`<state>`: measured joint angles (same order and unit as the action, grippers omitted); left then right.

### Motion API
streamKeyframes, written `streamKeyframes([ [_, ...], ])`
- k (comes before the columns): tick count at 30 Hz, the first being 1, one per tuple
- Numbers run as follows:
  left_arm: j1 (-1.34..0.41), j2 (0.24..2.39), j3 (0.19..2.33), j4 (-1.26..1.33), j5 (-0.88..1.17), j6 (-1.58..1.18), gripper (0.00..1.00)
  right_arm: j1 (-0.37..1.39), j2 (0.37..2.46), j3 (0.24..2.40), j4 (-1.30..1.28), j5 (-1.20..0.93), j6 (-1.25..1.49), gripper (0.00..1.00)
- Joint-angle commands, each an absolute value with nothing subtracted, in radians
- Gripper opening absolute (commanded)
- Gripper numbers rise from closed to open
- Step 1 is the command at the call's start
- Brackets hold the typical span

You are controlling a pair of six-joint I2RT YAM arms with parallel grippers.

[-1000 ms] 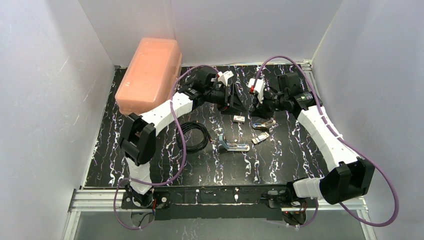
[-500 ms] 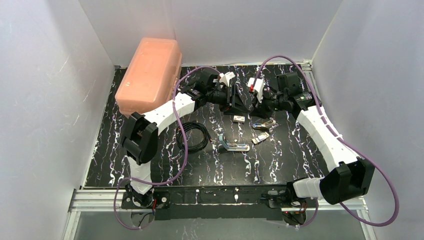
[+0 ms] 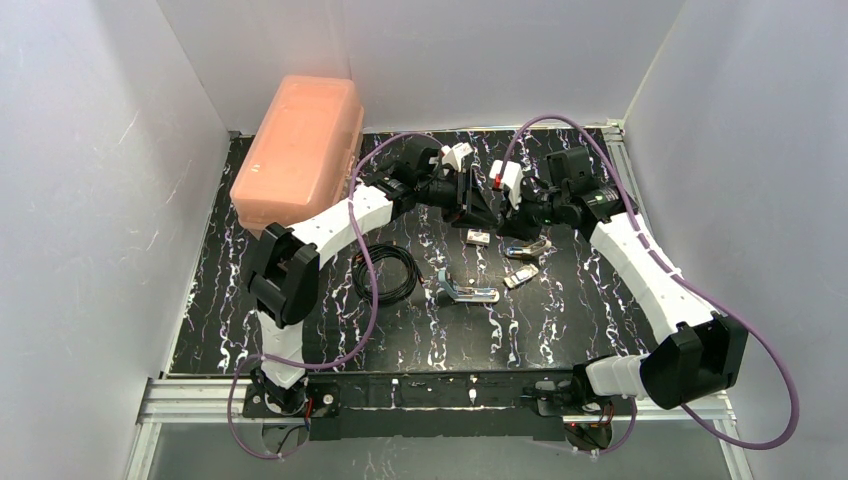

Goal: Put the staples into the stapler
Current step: Pick up the staple from the center of the board.

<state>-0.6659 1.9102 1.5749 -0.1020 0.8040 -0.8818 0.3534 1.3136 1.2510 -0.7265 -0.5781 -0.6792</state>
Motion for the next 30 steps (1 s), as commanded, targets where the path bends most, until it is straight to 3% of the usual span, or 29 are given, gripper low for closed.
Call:
streamKeyframes([
  [1, -0.673, 1.92, 1.613, -0.104, 0.825, -0.884, 0.31, 0.369, 1.315, 1.241, -0.693, -0.571, -0.659, 0.17],
  [10, -0.672, 1.924, 1.607, -0.096, 0.832, -0.891, 0.23, 0.378, 1.32, 1.241, -0.684, -0.555, -0.648, 0.17],
  [30, -0.673, 1.924, 1.592, -0.077, 0.841, -0.903, 0.16, 0.386, 1.336, 1.245, -0.676, -0.525, -0.617, 0.17],
])
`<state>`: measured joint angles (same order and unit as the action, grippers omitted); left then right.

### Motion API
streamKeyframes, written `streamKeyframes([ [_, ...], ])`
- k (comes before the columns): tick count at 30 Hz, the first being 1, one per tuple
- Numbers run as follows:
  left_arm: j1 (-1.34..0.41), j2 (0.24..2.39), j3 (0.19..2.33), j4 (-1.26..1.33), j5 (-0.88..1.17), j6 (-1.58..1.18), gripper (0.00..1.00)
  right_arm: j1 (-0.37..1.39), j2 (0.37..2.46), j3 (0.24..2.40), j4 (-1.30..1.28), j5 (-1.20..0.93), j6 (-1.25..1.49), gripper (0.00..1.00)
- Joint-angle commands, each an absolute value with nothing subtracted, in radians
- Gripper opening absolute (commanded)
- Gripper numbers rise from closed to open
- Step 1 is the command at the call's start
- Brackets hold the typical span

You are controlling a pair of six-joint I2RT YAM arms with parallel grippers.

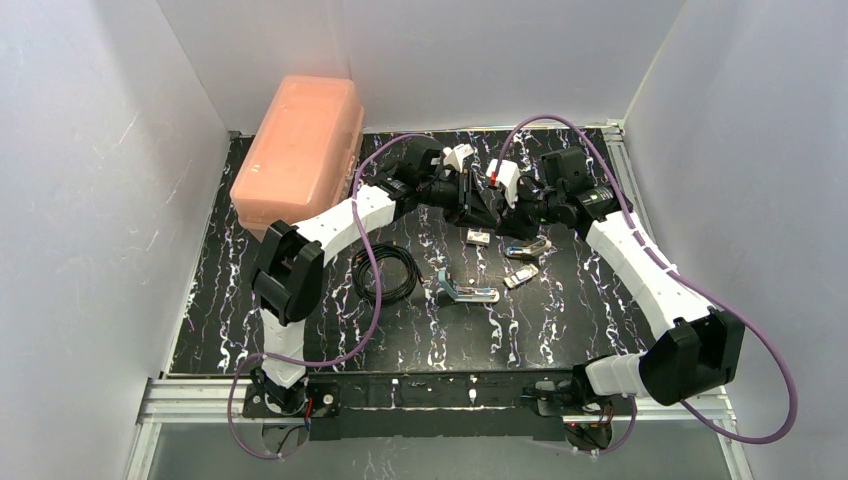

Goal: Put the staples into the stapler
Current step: Pick up the staple from the center of the board.

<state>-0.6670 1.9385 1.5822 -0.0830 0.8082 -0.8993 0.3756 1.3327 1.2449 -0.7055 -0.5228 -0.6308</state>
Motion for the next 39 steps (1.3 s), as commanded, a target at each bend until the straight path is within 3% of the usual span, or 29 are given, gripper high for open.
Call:
streamKeyframes([
  [1, -0.673, 1.924, 1.592, -0.079, 0.84, -0.902, 0.16, 0.387, 1.336, 1.246, -0.676, -0.525, -0.617, 0.17],
  [31, -0.673, 1.911, 1.588, -0.121, 0.819, -0.833, 0.0, 0.394, 1.348, 1.246, -0.67, -0.514, -0.6, 0.21],
  [39, -0.673, 1.907, 1.59, -0.133, 0.818, -0.808, 0.0, 0.394, 1.344, 1.246, -0.671, -0.508, -0.596, 0.28],
])
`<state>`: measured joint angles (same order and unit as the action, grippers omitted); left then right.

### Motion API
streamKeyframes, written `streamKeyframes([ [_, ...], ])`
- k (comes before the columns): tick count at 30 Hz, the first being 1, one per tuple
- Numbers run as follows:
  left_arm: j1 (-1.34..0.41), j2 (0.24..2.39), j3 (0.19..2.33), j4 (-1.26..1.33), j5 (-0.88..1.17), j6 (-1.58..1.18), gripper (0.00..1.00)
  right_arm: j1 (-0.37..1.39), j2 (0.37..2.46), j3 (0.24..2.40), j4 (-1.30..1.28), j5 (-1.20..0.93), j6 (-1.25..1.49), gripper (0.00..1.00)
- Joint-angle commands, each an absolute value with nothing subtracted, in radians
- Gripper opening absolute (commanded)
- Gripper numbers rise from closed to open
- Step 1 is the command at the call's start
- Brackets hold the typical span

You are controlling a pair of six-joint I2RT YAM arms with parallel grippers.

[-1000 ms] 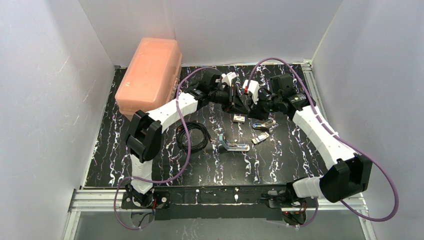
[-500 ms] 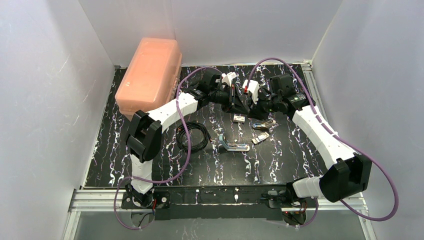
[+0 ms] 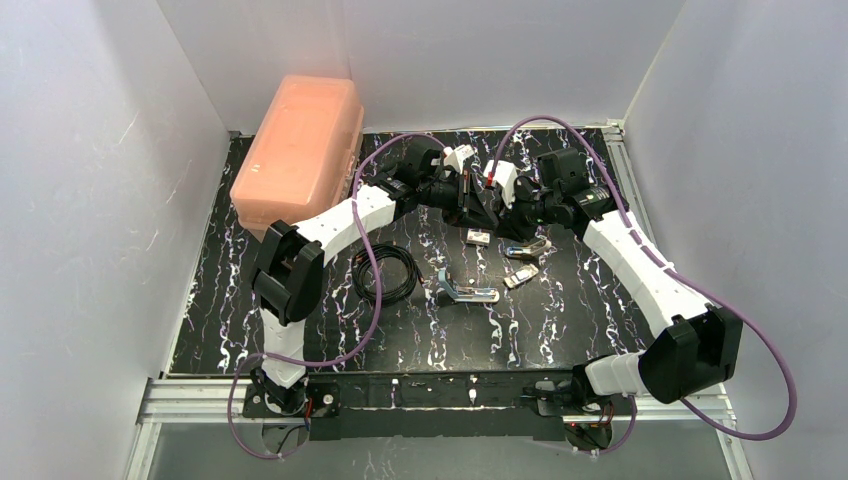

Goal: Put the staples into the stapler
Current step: Pick up the staple from the center of the board.

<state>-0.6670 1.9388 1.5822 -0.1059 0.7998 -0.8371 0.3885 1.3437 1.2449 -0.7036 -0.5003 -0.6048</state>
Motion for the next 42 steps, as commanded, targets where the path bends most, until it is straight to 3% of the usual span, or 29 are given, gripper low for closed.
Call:
streamKeyframes([
  [1, -0.672, 1.906, 1.589, -0.135, 0.818, -0.805, 0.0, 0.394, 1.344, 1.246, -0.671, -0.508, -0.597, 0.29],
  [27, -0.637, 1.87, 1.565, -0.127, 0.847, -0.709, 0.0, 0.394, 1.295, 1.215, -0.699, -0.521, -0.604, 0.52],
  [42, -0.628, 1.663, 1.382, -0.045, 0.912, -0.243, 0.0, 0.39, 1.276, 1.246, -0.706, -0.716, -0.594, 0.57],
])
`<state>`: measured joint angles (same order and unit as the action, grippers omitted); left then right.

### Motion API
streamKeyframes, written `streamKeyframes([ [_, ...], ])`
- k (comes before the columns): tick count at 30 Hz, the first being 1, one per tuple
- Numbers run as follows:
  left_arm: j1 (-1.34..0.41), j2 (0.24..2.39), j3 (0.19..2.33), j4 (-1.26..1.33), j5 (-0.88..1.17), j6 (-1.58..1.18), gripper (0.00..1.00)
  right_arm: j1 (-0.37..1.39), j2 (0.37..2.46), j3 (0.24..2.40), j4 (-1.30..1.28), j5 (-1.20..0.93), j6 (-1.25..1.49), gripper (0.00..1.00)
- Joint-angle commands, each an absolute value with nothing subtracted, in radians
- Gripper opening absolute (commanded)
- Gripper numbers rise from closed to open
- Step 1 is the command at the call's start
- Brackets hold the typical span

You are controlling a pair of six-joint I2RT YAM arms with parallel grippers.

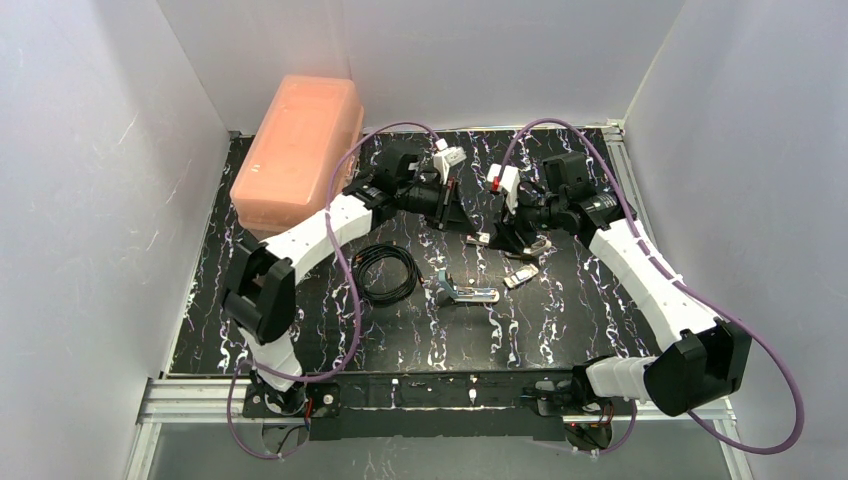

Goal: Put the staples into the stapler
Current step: Pick up the staple from the center of the board.

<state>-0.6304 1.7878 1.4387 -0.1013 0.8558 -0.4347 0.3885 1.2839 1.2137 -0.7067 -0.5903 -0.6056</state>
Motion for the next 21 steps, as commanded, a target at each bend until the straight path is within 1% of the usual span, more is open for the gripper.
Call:
streamKeyframes([
  [1, -0.629, 1.641, 1.356, -0.01, 0.926, -0.219, 0.0, 0.39, 1.284, 1.249, -0.702, -0.756, -0.587, 0.57],
  [4, -0.629, 1.589, 1.306, 0.039, 0.968, -0.158, 0.0, 0.388, 1.303, 1.253, -0.689, -0.851, -0.561, 0.58],
  [11, -0.629, 1.571, 1.302, 0.006, 1.049, -0.028, 0.0, 0.388, 1.357, 1.249, -0.686, -1.039, -0.526, 0.58],
  [16, -0.629, 1.578, 1.324, -0.076, 1.074, 0.084, 0.0, 0.388, 1.381, 1.241, -0.697, -1.104, -0.538, 0.55],
  [21, -0.629, 1.583, 1.331, -0.1, 1.111, 0.124, 0.0, 0.389, 1.4, 1.241, -0.701, -1.13, -0.544, 0.5],
])
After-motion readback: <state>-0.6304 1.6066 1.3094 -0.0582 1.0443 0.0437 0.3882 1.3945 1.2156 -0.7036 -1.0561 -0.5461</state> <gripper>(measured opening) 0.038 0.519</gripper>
